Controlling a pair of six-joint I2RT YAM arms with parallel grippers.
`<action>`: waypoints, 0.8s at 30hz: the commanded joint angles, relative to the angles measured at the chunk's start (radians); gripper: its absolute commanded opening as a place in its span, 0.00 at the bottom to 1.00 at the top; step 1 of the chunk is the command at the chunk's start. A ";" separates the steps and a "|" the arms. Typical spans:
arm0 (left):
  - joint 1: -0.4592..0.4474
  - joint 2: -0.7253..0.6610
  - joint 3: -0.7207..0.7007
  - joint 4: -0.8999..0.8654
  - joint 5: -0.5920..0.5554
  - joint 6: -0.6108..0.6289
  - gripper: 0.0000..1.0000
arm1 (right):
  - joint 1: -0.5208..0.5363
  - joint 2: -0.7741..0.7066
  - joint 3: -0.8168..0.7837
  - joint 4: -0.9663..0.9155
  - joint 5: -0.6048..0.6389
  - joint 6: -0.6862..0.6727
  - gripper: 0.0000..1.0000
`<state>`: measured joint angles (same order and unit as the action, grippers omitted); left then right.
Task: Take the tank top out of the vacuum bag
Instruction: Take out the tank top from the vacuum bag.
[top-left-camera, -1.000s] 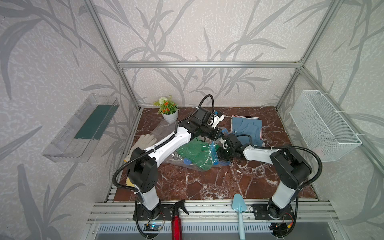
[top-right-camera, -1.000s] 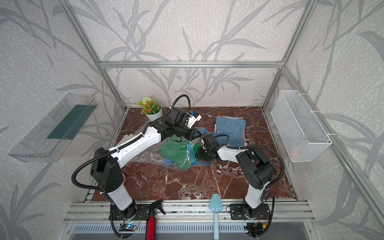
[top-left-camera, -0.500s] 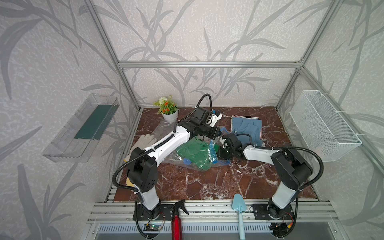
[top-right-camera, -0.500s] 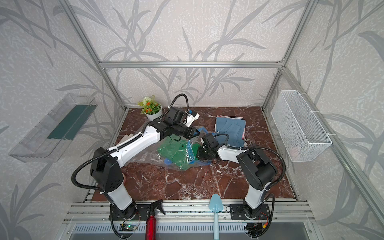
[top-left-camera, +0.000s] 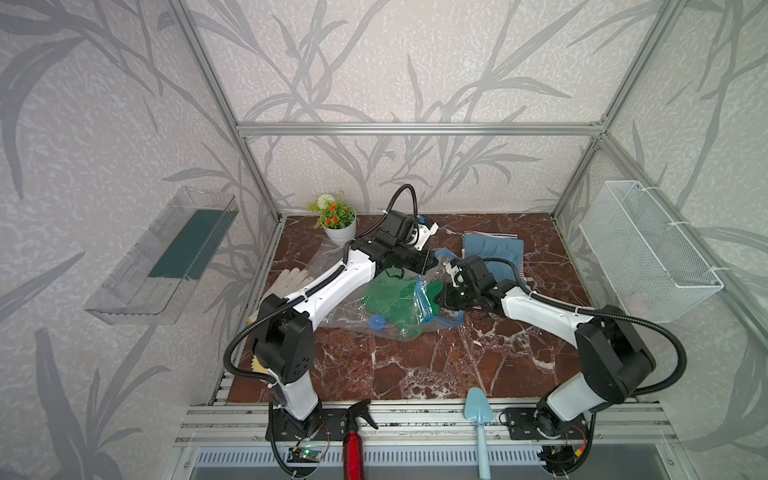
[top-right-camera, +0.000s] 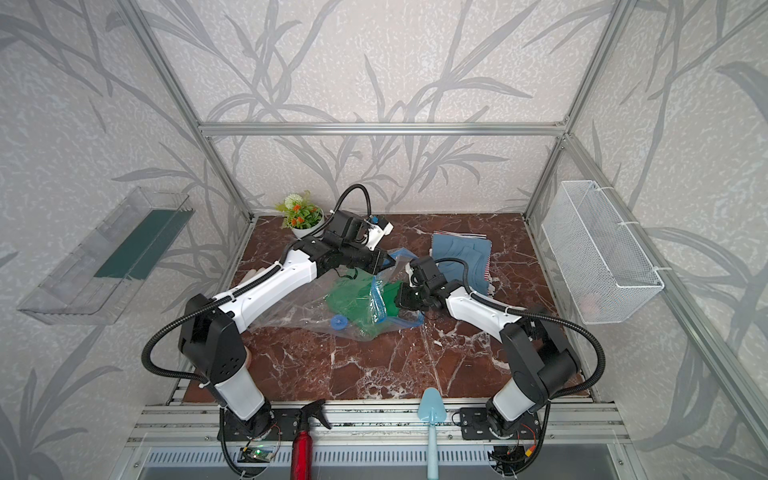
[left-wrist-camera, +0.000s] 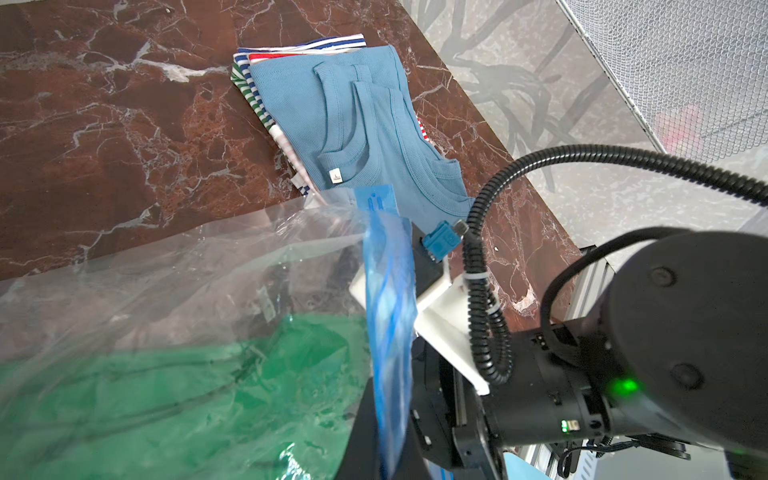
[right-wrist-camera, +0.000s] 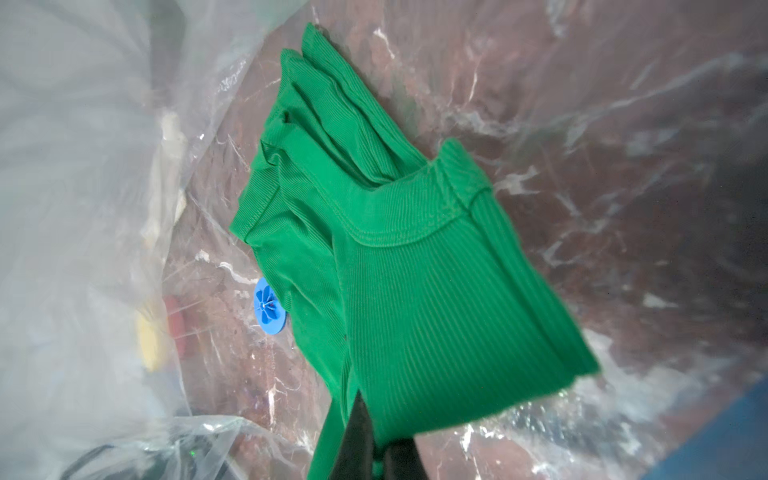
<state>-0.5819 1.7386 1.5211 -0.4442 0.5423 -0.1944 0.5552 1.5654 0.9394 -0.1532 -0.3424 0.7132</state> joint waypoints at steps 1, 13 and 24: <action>0.006 0.001 -0.006 -0.004 -0.008 0.009 0.00 | -0.037 -0.084 -0.003 -0.048 0.004 0.009 0.00; 0.004 0.017 0.008 -0.024 -0.014 0.018 0.00 | -0.139 -0.227 -0.005 -0.148 0.017 -0.029 0.00; 0.004 0.021 0.011 -0.030 -0.015 0.019 0.00 | -0.355 -0.310 -0.150 -0.114 -0.108 -0.126 0.00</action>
<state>-0.5812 1.7538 1.5211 -0.4576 0.5278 -0.1936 0.2211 1.2758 0.7998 -0.2821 -0.3946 0.6426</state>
